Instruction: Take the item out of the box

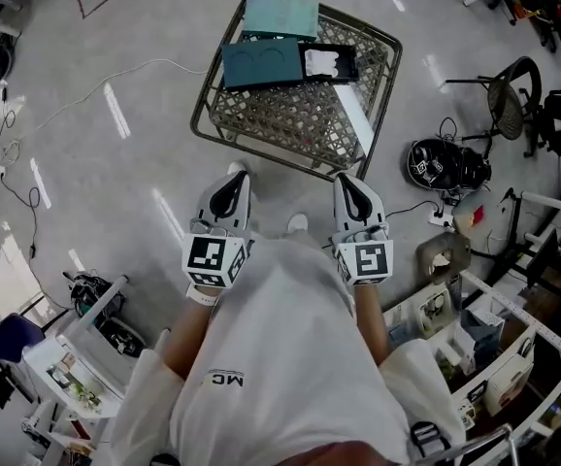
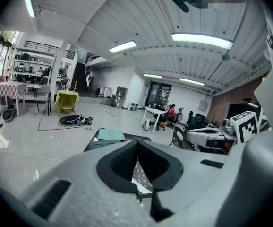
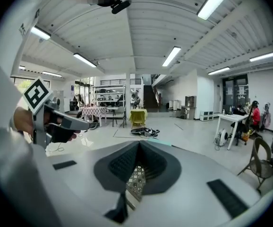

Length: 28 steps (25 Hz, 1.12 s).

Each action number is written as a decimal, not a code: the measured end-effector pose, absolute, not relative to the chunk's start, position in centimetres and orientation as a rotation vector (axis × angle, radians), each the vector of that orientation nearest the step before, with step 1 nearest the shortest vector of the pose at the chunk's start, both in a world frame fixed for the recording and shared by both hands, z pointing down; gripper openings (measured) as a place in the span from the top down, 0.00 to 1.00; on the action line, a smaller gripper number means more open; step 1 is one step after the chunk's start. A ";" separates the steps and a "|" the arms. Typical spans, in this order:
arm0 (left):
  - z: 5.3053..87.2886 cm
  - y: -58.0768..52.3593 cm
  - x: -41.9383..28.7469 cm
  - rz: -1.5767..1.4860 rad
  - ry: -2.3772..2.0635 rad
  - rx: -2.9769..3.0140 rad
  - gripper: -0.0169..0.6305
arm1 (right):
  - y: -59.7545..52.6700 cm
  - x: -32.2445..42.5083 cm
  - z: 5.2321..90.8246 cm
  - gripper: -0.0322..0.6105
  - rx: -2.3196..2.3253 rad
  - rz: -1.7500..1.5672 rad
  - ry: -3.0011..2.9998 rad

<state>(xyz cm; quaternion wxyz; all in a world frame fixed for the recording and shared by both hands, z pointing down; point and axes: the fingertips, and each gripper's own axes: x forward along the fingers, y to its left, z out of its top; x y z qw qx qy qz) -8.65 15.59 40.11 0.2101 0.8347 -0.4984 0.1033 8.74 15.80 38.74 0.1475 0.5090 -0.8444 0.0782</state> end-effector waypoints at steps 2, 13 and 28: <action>40.2 13.6 -10.9 0.271 -1.354 2.319 0.94 | 13.4 6.6 38.3 0.93 1.495 0.231 -2.400; 38.6 5.0 -15.9 0.265 -1.272 2.404 0.94 | 6.1 4.1 38.2 0.92 1.621 0.247 -2.274; 39.9 -0.7 -8.2 0.331 -1.233 2.384 0.94 | -2.4 9.5 43.5 0.92 1.553 0.342 -2.266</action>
